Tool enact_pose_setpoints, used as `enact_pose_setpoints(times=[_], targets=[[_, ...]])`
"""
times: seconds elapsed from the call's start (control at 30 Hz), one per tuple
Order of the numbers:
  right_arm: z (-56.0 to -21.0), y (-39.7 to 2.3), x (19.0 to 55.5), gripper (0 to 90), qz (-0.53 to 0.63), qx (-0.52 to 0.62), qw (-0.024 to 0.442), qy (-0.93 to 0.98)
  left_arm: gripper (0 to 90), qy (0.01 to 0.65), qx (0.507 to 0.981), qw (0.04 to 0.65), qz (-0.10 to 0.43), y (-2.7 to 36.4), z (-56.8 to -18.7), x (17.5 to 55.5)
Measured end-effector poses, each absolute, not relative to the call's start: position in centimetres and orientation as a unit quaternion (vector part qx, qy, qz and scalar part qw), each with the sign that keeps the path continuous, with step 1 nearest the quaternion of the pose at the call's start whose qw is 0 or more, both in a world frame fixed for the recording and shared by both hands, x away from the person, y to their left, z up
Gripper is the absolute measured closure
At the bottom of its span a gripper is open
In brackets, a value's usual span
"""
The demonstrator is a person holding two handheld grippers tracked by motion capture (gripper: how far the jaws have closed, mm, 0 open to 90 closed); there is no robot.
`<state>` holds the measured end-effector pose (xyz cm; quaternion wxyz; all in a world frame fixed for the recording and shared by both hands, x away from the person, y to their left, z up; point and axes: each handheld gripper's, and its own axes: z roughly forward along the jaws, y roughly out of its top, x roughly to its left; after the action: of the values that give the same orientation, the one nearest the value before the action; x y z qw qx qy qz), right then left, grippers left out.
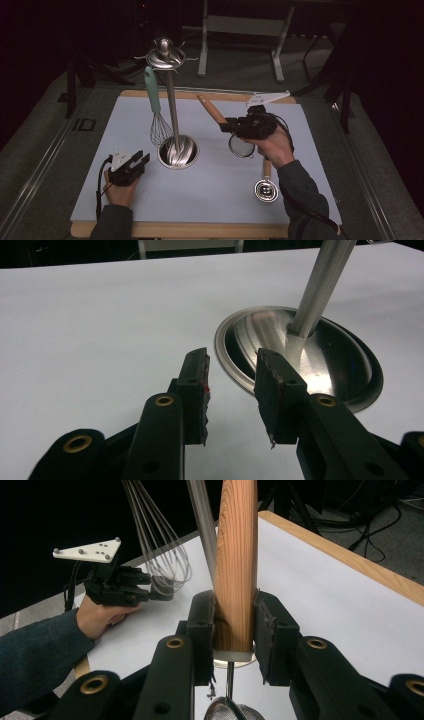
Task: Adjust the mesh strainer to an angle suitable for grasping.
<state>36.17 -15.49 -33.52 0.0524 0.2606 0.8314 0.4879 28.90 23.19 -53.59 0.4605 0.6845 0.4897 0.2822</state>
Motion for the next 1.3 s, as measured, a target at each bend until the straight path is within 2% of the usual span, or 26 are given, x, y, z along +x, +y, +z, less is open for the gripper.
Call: enact_pose_setpoints(times=[1.3], targets=[[-28.4, -14.9, 34.6, 71.0, 0.552, 0.204, 0.048, 0.807, 66.6, 0.488, 0.686, 0.459, 0.283, 23.2, -53.6, 28.9]])
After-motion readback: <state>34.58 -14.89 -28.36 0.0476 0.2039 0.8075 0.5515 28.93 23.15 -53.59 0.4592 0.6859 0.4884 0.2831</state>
